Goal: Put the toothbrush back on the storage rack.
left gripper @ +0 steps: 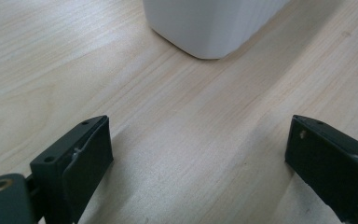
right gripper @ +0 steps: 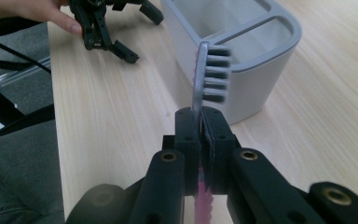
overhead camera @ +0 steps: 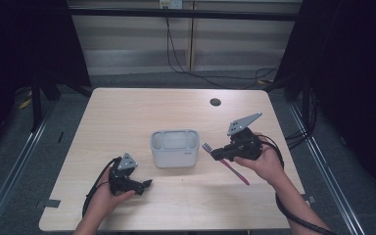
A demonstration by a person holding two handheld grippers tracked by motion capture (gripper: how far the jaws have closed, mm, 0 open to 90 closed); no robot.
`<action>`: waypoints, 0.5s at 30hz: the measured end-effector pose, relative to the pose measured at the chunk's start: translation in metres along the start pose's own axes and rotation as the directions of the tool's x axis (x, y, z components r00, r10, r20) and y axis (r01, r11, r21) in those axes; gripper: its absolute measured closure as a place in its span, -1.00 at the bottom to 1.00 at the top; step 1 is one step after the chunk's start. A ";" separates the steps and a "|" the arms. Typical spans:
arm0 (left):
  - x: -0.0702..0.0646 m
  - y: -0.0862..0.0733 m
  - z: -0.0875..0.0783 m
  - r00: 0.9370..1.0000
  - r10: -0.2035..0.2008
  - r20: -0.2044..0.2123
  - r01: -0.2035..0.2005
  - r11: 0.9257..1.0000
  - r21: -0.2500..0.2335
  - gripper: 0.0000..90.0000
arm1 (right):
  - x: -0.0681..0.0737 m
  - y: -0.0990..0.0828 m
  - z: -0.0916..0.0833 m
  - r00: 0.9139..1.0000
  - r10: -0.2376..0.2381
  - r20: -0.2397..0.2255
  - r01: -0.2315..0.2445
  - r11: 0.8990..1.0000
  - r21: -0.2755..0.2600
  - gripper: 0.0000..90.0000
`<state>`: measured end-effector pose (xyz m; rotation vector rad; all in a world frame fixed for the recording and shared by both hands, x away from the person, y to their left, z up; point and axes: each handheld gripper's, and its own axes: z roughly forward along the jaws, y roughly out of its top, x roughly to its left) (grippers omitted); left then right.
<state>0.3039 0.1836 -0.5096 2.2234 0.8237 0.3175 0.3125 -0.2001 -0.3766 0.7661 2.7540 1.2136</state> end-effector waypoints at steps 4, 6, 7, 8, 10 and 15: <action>0.000 0.000 0.000 1.000 0.000 0.000 0.000 1.000 0.000 -0.85 | -0.002 0.002 -0.004 1.000 0.014 0.005 -0.013 0.999 -0.041 0.92; 0.000 0.000 0.000 1.000 0.000 0.000 0.000 1.000 0.000 -0.85 | -0.003 0.003 -0.005 1.000 0.017 0.009 -0.017 0.998 -0.052 0.92; 0.000 0.000 0.000 1.000 0.000 0.000 0.000 1.000 0.000 -0.85 | -0.004 0.004 -0.008 1.000 0.025 0.016 -0.024 0.997 -0.076 0.92; 0.000 0.000 0.000 1.000 0.000 0.000 0.000 1.000 0.000 -0.85 | -0.004 0.005 -0.009 0.999 0.026 0.020 -0.024 0.996 -0.083 0.92; 0.000 0.000 0.000 1.000 0.000 0.000 0.000 1.000 0.000 -0.85 | -0.004 0.006 -0.010 0.999 0.030 0.026 -0.027 0.995 -0.098 0.92; 0.000 0.000 0.000 1.000 0.000 0.000 0.000 1.000 0.000 -0.85 | -0.007 0.010 -0.017 0.997 0.052 0.056 -0.042 0.987 -0.158 0.92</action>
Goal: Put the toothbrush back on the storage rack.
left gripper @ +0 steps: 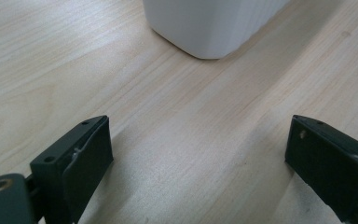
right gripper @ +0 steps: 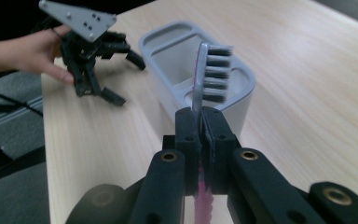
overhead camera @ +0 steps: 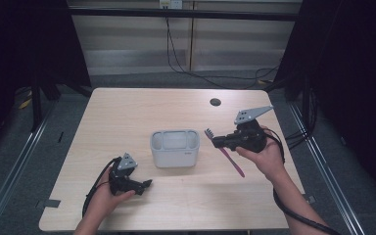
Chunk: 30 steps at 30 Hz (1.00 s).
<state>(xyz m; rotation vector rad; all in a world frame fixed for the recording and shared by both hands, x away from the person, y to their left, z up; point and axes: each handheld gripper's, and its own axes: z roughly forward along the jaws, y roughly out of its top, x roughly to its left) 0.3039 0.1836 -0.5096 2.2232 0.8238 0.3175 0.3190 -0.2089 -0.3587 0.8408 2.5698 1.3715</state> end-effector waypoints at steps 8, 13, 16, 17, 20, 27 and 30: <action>0.000 0.000 0.000 1.000 0.000 0.000 0.000 1.000 0.000 -0.85 | -0.005 0.007 -0.005 0.999 0.028 0.038 -0.026 0.997 -0.069 0.92; 0.000 0.000 0.000 1.000 0.000 0.000 0.000 1.000 0.000 -0.85 | -0.008 0.009 -0.007 0.996 0.053 0.066 -0.045 0.992 -0.119 0.92; 0.000 0.000 0.000 1.000 0.000 0.000 0.000 1.000 0.000 -0.85 | -0.008 0.011 -0.007 0.996 0.057 0.075 -0.046 0.989 -0.138 0.92; 0.000 0.000 0.000 1.000 0.000 0.000 0.000 1.000 0.000 -0.85 | -0.008 0.013 -0.007 0.995 0.059 0.079 -0.047 0.988 -0.150 0.92; 0.000 0.000 0.000 1.000 -0.001 0.000 0.001 1.000 0.000 -0.85 | -0.007 0.016 -0.007 0.994 0.055 0.089 -0.041 0.987 -0.157 0.92; 0.000 0.000 0.000 1.000 0.000 0.000 0.000 1.000 0.000 -0.85 | -0.006 0.025 -0.005 0.993 0.058 0.103 -0.039 0.983 -0.181 0.92; 0.000 0.000 0.000 1.000 0.000 0.000 0.000 1.000 0.001 -0.85 | -0.007 0.026 -0.005 0.993 0.059 0.107 -0.038 0.982 -0.184 0.92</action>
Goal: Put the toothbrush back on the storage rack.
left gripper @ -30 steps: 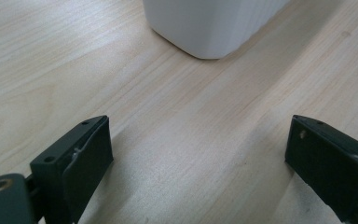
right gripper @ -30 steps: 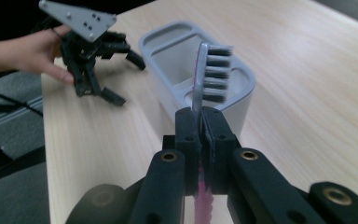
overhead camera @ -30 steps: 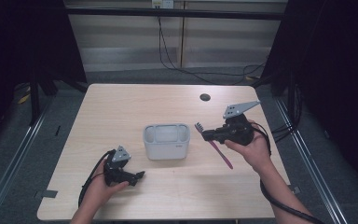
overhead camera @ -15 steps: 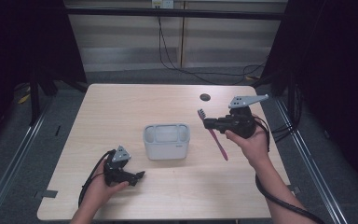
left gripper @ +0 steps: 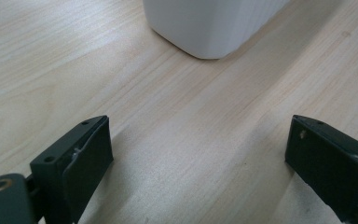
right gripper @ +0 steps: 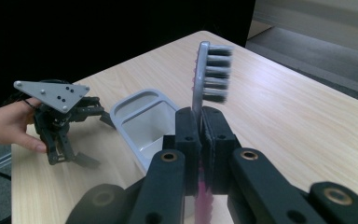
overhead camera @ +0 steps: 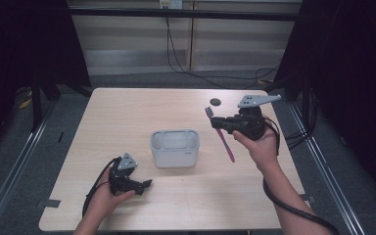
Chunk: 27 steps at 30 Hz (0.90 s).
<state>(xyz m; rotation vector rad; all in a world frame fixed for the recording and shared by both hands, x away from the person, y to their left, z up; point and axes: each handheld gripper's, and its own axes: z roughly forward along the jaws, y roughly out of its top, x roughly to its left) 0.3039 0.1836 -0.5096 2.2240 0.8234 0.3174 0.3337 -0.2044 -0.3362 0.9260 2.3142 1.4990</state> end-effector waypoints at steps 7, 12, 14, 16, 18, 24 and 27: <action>0.000 0.000 0.000 1.000 0.000 0.000 0.000 1.000 0.000 -0.85 | -0.001 0.004 0.003 1.000 0.009 0.022 -0.008 0.999 -0.035 0.92; 0.000 0.000 0.000 1.000 -0.001 0.000 0.001 1.000 -0.001 -0.85 | 0.000 0.010 0.005 0.999 0.009 0.035 -0.007 0.998 -0.055 0.92; 0.000 0.000 0.000 1.000 -0.006 0.000 0.006 1.000 -0.005 -0.85 | 0.000 0.013 0.005 0.999 0.013 0.037 -0.011 0.998 -0.066 0.91; 0.000 0.000 0.000 1.000 -0.007 0.000 0.007 1.000 -0.005 -0.85 | 0.000 0.015 0.007 0.999 0.015 0.039 -0.012 0.997 -0.074 0.91; 0.000 0.000 0.000 1.000 -0.005 0.000 0.005 1.000 -0.006 -0.85 | 0.001 0.017 0.008 0.999 0.016 0.035 -0.013 0.997 -0.081 0.91; 0.000 0.000 0.000 1.000 -0.005 0.000 0.005 1.000 -0.006 -0.85 | 0.003 0.022 0.014 0.999 0.013 0.041 -0.009 0.996 -0.090 0.91; 0.000 0.000 0.000 1.000 -0.003 0.000 0.003 1.000 -0.005 -0.85 | 0.003 0.023 0.015 0.999 0.015 0.042 -0.011 0.995 -0.096 0.91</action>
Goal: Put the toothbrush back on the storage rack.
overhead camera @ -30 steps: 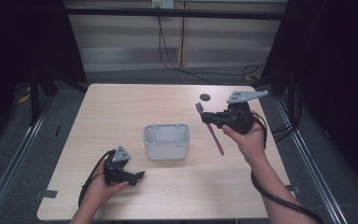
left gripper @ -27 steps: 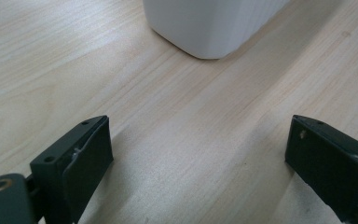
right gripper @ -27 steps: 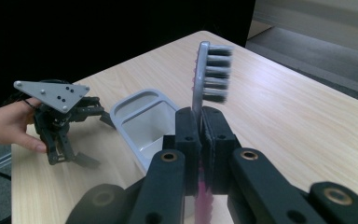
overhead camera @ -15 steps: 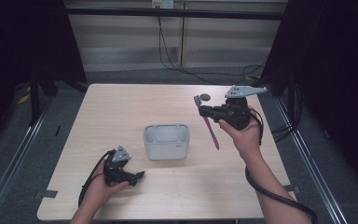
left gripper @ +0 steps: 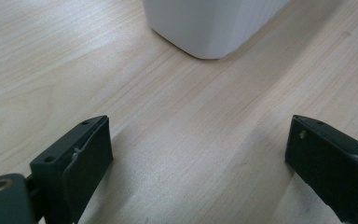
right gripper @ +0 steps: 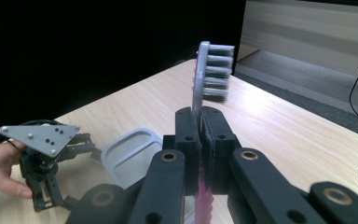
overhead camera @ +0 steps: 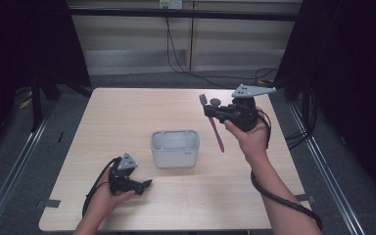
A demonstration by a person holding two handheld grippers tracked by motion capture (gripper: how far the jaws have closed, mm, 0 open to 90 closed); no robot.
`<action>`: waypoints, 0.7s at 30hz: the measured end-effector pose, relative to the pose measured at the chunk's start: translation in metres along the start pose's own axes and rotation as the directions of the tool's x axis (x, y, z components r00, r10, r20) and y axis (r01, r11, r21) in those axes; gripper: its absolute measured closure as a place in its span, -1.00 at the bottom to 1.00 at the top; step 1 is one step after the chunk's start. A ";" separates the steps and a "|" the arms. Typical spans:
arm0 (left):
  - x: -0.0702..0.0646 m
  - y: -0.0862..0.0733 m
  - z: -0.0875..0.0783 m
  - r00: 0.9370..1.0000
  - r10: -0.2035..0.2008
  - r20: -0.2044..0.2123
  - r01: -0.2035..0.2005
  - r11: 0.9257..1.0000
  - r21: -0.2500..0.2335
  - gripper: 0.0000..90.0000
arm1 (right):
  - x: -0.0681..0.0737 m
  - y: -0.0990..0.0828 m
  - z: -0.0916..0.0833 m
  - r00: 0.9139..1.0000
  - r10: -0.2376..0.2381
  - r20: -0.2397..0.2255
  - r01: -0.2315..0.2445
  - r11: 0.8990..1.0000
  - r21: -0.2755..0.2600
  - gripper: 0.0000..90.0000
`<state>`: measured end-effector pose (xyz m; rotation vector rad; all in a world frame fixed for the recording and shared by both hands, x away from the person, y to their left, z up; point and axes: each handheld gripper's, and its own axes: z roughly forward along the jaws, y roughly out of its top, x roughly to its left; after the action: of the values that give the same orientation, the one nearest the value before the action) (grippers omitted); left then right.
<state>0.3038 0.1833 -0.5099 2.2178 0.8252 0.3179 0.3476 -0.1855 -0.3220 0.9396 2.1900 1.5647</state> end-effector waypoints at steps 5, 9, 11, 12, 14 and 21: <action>0.000 0.000 0.000 1.000 0.004 -0.001 -0.004 1.000 0.001 -0.85 | 0.001 0.004 0.002 1.000 0.008 0.003 -0.008 1.000 -0.022 0.92; 0.000 0.000 0.000 1.000 0.004 -0.001 -0.004 1.000 0.001 -0.85 | 0.001 0.007 0.003 1.000 0.007 0.007 -0.007 0.999 -0.034 0.92; 0.000 0.000 0.000 1.000 0.005 -0.002 -0.005 1.000 0.001 -0.85 | 0.001 0.008 0.003 1.000 0.007 0.008 -0.007 0.999 -0.039 0.91; 0.000 0.000 0.000 1.000 0.005 -0.002 -0.005 1.000 0.001 -0.85 | 0.001 0.008 0.003 1.000 0.007 0.008 -0.007 0.999 -0.039 0.91; 0.000 0.000 0.000 1.000 0.005 -0.002 -0.005 1.000 0.001 -0.85 | 0.001 0.009 0.003 1.000 0.010 0.011 -0.009 0.999 -0.042 0.92; 0.000 0.000 0.000 1.000 0.005 -0.002 -0.005 1.000 0.001 -0.85 | 0.002 0.013 0.005 1.000 0.009 0.020 -0.008 0.998 -0.064 0.92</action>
<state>0.3040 0.1835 -0.5097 2.2210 0.8212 0.3228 0.3540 -0.1782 -0.3113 0.9423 2.1120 1.6120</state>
